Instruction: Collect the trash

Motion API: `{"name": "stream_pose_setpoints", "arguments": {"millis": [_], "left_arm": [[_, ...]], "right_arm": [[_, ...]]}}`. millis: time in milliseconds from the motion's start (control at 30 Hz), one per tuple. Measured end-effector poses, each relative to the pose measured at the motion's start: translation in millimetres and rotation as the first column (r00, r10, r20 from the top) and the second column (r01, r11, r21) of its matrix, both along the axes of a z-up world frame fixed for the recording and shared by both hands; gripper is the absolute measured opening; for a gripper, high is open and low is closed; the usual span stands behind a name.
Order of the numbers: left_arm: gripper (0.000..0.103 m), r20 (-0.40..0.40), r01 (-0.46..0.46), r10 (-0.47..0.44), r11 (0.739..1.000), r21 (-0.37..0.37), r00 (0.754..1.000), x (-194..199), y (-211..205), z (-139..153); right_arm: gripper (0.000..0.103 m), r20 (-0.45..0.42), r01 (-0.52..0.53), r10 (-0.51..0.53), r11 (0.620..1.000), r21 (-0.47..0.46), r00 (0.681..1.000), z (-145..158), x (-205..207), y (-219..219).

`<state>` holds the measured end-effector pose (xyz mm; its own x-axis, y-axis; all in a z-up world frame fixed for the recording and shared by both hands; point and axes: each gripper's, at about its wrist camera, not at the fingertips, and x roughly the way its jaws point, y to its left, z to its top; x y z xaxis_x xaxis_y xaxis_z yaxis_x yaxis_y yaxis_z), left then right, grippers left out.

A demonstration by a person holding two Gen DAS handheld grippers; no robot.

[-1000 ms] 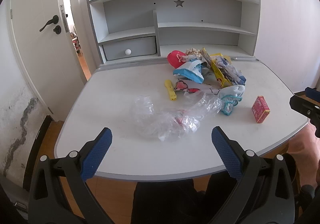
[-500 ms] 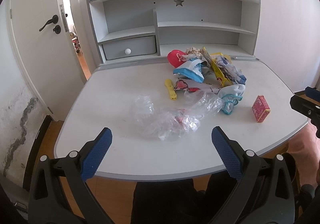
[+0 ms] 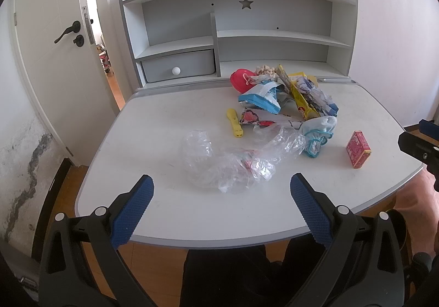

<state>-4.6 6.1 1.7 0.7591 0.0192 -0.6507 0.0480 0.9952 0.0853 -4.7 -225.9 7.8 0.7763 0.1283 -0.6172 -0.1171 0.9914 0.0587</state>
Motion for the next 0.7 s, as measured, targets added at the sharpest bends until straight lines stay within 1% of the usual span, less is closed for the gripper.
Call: {"name": "stream_pose_setpoints", "arguments": {"millis": [400, 700], "left_arm": [[0.097, -0.002, -0.001, 0.001, 1.000, -0.005, 1.000, -0.2, 0.8, -0.1], [0.097, -0.006, 0.004, -0.004, 1.000, 0.007, 1.000, 2.6, 4.5, -1.2]], "right_arm": [[0.097, 0.001, -0.004, 0.004, 1.000, -0.003, 1.000, 0.7, -0.7, 3.3], [0.097, -0.005, -0.004, 0.004, 1.000, -0.001, 1.000, -0.5, 0.5, 2.4]]}}
